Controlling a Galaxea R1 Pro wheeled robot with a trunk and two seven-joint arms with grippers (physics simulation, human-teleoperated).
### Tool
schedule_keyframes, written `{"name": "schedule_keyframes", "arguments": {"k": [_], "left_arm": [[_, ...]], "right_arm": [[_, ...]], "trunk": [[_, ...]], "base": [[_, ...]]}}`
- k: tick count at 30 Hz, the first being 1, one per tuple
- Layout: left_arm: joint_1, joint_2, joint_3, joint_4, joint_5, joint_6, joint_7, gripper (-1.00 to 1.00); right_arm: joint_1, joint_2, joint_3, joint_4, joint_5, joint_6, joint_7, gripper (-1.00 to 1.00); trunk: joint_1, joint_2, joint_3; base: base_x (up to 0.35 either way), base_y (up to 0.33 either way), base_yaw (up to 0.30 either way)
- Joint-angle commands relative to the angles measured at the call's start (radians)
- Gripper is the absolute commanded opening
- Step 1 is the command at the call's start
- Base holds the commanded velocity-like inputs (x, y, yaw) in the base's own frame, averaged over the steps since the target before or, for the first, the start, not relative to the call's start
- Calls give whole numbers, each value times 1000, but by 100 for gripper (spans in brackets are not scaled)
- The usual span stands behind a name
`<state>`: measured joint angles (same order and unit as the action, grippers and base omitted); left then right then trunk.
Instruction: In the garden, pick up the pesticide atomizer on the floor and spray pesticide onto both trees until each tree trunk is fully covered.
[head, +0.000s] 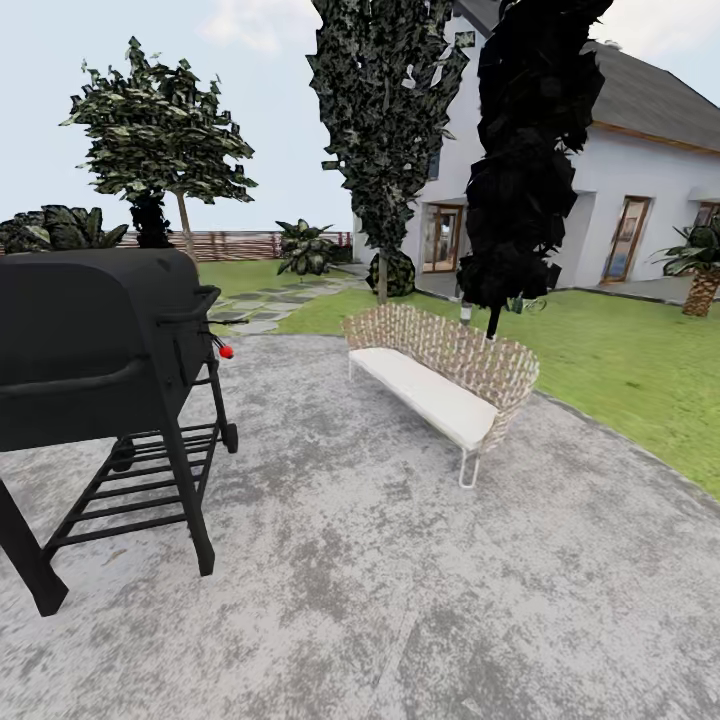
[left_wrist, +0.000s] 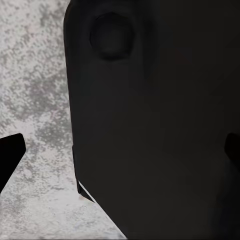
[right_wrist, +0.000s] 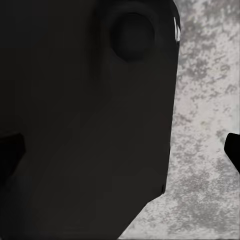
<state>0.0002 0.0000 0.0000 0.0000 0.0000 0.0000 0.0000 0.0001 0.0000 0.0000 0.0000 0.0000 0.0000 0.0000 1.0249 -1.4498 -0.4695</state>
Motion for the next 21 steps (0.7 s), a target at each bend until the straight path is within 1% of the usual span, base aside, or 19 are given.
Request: {"name": "schedule_keyframes", "arguments": {"k": [1,4,6,12,15,18,21], "left_arm": [[0,-3,-1,-4,-2,-2,1,100],[1,-2,0,-4,-1,-2,1,100],[3,-2,1,-3,0,-2,1,100],[3,-1,0,-3,1,-2,2,100],[3,4,0,-9,2,-3,2,100],[-1,12,-1,-26,2,-20,2,100],[-4,28,1,-43,2,-37,3,100]], "right_arm": [[-6,6,3,-6,3,-6,0,100],[-23,23,2,-23,3,-23,-1,100],[-28,33,2,-34,3,-16,-3,100],[-34,33,1,-41,3,1,-4,100],[-35,29,1,-58,4,-5,-5,100],[-35,14,1,-75,4,-22,-6,100],[-35,-3,-2,-92,4,-39,-6,100]], "trunk": [[0,0,0],[0,0,0],[0,0,0],[0,0,0],[0,0,0],[0,0,0],[0,0,0]], "base": [[0,0,0],[0,0,0],[0,0,0],[0,0,0],[0,0,0],[0,0,0],[0,0,0]]}}
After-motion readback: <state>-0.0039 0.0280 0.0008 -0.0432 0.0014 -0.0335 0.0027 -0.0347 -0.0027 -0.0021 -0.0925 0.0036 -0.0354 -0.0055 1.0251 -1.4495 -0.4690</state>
